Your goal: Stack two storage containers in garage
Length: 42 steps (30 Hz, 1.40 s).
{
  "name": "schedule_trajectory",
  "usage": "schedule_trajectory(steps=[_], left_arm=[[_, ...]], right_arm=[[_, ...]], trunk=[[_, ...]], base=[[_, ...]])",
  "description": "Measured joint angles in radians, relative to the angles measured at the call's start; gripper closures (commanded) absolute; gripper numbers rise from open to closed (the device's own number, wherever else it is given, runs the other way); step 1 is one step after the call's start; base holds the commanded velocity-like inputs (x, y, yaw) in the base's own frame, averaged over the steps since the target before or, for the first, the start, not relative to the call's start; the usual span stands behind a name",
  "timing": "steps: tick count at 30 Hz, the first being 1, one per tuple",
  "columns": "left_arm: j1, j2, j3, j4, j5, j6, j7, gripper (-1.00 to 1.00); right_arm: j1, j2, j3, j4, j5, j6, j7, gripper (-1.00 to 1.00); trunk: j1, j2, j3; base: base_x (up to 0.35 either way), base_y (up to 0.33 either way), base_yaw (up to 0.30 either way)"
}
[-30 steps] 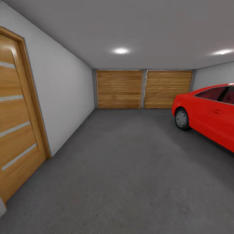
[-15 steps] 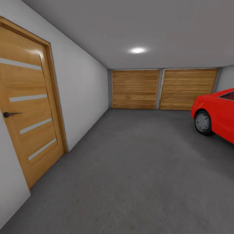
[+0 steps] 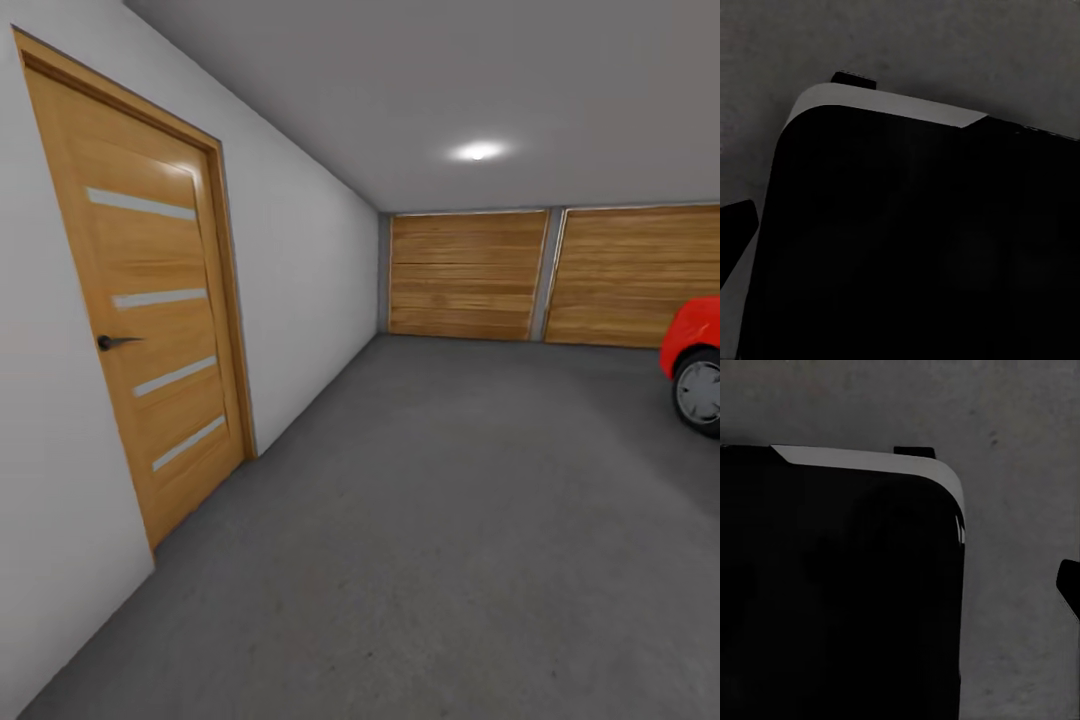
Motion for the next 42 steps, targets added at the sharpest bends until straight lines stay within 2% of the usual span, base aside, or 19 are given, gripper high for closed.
schedule_trajectory(steps=[9, 17, 42], left_arm=[[0.000, 0.000, 0.000, 0.000, 0.000, 0.000, 0.001, -1.00], [0.000, 0.000, 0.000, 0.000, 0.002, 0.001, 0.004, -1.00], [0.000, 0.001, 0.000, 0.000, 0.002, 0.011, 0.005, -1.00]], right_arm=[[0.000, 0.000, 0.000, 0.000, 0.000, 0.000, 0.000, -1.00], [0.000, -0.001, -0.001, 0.000, 0.001, -0.001, 0.000, -1.00], [0.000, -0.003, 0.004, -0.001, 0.006, 0.002, 0.000, -1.00]], trunk=[[0.000, 0.000, 0.000], [-0.001, 0.000, 0.000], [-0.001, 0.000, 0.000]], base=[[0.074, 0.000, 0.298], [0.243, 0.000, 0.233], [0.319, 0.000, 0.012]])
